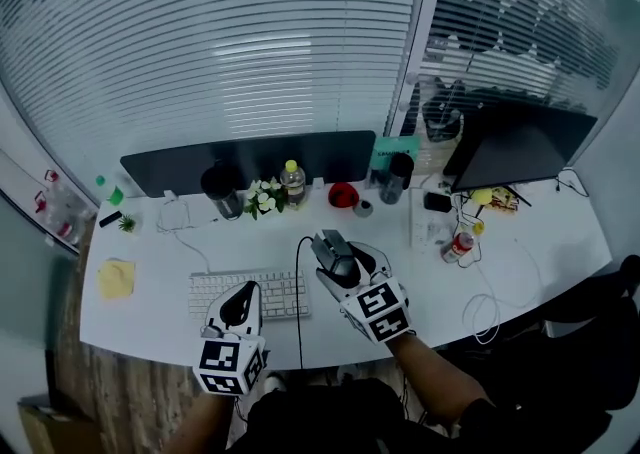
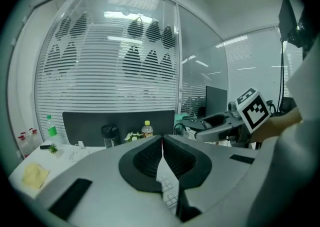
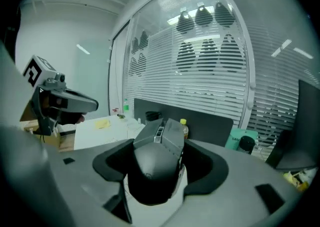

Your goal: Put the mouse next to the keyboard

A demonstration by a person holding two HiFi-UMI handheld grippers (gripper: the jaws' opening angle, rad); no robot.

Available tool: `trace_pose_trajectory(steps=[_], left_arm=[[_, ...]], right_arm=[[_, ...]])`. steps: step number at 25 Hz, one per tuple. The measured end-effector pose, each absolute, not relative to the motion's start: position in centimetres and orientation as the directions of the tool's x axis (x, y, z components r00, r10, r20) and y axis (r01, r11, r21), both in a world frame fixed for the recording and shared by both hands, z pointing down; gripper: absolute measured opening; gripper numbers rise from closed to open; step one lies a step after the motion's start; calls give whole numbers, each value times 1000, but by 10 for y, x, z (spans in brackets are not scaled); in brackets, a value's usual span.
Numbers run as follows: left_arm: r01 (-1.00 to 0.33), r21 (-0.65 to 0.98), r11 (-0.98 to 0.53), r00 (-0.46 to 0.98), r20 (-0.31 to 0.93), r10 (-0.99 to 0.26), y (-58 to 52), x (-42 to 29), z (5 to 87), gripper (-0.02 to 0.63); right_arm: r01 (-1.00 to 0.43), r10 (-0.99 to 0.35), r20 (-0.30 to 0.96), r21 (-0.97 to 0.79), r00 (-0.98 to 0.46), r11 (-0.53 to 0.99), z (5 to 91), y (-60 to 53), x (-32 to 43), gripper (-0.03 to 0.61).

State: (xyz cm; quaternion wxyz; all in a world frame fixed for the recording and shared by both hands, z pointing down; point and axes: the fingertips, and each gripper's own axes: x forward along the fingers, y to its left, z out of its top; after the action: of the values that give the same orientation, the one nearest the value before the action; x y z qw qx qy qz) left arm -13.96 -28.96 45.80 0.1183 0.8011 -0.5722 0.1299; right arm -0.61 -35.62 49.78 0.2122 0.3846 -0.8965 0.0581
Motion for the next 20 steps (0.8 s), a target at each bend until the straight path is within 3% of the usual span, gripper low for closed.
trace_pose_trajectory(steps=[20], left_arm=[[-970, 80, -232, 242, 452, -858, -317, -121, 521, 31]], right_arm=[[-827, -575, 676, -91, -461, 555, 685, -391, 64, 302]])
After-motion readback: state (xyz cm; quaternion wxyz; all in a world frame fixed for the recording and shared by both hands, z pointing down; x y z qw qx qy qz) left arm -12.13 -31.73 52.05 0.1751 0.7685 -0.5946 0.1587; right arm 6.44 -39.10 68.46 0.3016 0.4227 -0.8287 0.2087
